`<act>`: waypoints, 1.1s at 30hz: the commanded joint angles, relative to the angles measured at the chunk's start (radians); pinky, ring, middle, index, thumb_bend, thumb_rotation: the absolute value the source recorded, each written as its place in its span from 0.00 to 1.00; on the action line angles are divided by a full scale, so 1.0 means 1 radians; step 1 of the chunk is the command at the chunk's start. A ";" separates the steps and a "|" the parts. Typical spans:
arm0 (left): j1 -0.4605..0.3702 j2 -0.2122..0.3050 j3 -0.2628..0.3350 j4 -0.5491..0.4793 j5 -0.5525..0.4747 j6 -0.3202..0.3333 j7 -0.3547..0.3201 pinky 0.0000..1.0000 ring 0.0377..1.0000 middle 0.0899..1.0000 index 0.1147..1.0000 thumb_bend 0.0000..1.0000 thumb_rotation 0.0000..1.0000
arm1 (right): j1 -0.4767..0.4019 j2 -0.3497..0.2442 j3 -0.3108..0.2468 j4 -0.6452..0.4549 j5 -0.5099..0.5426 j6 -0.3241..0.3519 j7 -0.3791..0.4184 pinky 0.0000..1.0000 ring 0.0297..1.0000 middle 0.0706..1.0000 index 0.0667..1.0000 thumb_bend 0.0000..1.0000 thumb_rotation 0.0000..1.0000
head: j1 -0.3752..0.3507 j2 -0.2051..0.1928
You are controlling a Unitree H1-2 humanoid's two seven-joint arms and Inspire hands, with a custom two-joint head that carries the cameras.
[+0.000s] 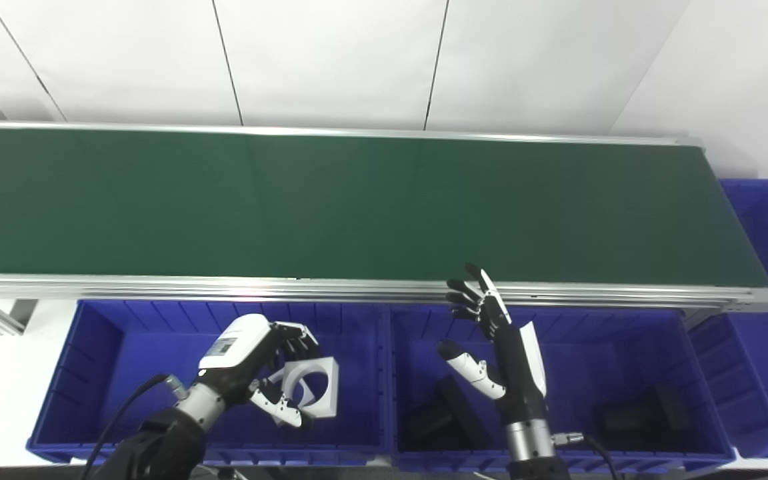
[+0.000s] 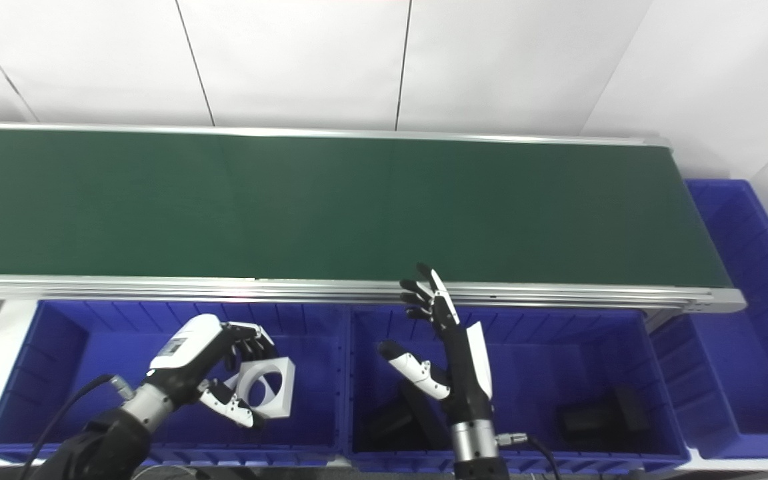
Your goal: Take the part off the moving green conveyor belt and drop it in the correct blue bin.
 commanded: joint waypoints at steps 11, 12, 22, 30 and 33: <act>0.036 -0.044 0.065 -0.137 -0.069 0.162 -0.005 0.96 0.97 0.97 0.94 0.97 0.57 | 0.005 0.029 -0.019 -0.039 0.001 -0.050 0.023 0.70 0.76 0.80 0.93 0.76 0.71 | 0.003 -0.009; 0.043 -0.052 0.091 -0.139 -0.149 0.127 -0.004 0.94 0.96 0.96 0.94 0.97 0.55 | 0.007 0.030 -0.020 -0.040 0.002 -0.050 0.024 0.70 0.76 0.80 0.93 0.75 0.71 | 0.003 -0.008; 0.104 -0.119 0.182 -0.154 -0.512 -0.068 -0.006 0.82 0.89 0.90 0.89 0.97 0.49 | 0.013 0.026 -0.016 -0.037 -0.003 -0.053 0.020 0.70 0.78 0.80 0.93 0.76 0.71 | 0.002 -0.023; 0.132 -0.143 0.172 -0.092 -0.763 -0.285 -0.080 0.82 0.85 0.84 0.84 0.91 0.41 | 0.022 0.025 -0.019 -0.038 -0.008 -0.049 0.027 0.70 0.77 0.80 0.93 0.77 0.73 | -0.001 -0.037; 0.129 -0.147 0.169 -0.071 -0.806 -0.315 -0.097 0.79 0.82 0.83 0.84 0.91 0.42 | 0.024 0.026 -0.021 -0.038 -0.017 -0.048 0.025 0.70 0.76 0.80 0.92 0.78 0.73 | -0.001 -0.037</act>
